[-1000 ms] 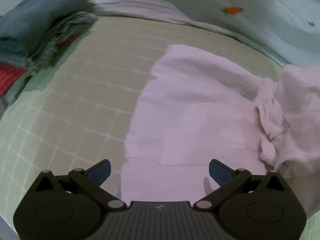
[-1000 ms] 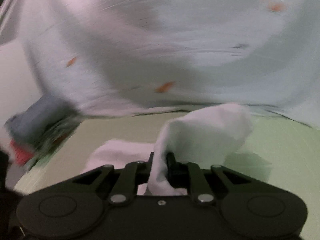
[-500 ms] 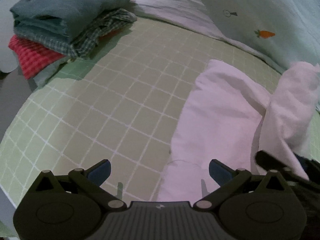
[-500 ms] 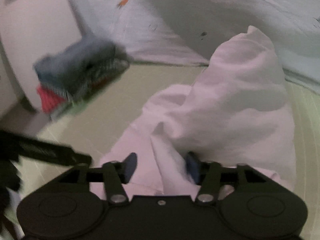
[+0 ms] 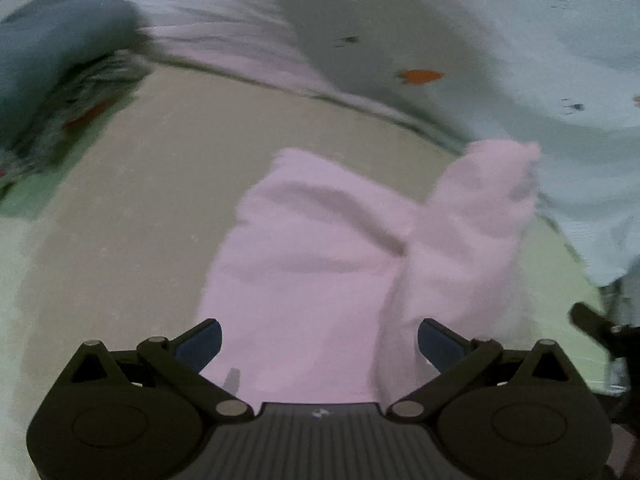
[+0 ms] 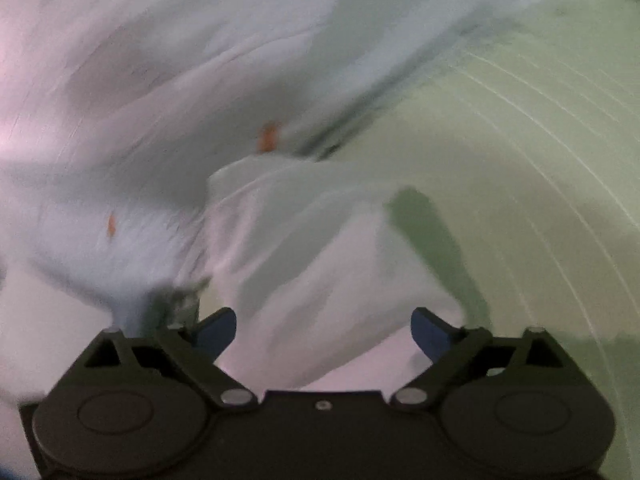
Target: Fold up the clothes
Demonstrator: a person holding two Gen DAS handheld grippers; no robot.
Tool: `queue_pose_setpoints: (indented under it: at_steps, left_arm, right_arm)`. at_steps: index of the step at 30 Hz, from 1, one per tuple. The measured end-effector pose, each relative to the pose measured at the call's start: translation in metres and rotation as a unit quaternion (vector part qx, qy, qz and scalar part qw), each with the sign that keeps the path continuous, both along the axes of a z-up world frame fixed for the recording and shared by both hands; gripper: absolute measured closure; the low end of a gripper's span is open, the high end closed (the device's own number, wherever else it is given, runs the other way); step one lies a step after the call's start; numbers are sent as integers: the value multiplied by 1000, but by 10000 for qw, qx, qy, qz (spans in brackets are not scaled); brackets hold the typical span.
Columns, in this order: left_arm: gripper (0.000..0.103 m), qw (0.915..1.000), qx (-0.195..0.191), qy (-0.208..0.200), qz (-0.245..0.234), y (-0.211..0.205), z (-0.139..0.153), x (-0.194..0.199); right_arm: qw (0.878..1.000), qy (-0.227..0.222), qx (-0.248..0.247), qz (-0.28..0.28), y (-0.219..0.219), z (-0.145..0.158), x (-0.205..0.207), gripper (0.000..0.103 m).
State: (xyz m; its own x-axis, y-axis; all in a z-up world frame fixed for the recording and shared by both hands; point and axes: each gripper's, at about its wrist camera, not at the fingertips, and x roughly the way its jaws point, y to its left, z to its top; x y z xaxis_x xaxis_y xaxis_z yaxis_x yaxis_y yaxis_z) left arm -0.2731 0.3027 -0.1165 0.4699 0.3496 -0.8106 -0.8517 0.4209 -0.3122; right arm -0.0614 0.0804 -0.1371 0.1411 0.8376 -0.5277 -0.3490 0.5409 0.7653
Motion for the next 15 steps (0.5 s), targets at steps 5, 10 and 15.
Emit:
queue_pose_setpoints:
  at_steps: [5,10,15]
  left_arm:
    - [0,9979,-15,-84,-641,13,-8,41]
    - [16,9920,-209,-238,-1219,20,-21,80]
    - [74,9862,135,-342,-1616,5,-10,97]
  right_arm:
    - [9926,943,403,-644,-23,-27,19,5]
    - [9876,1165,427,-962,-43,-37,31,5]
    - [9828,1243,523,-1260,-61,-42,40,5]
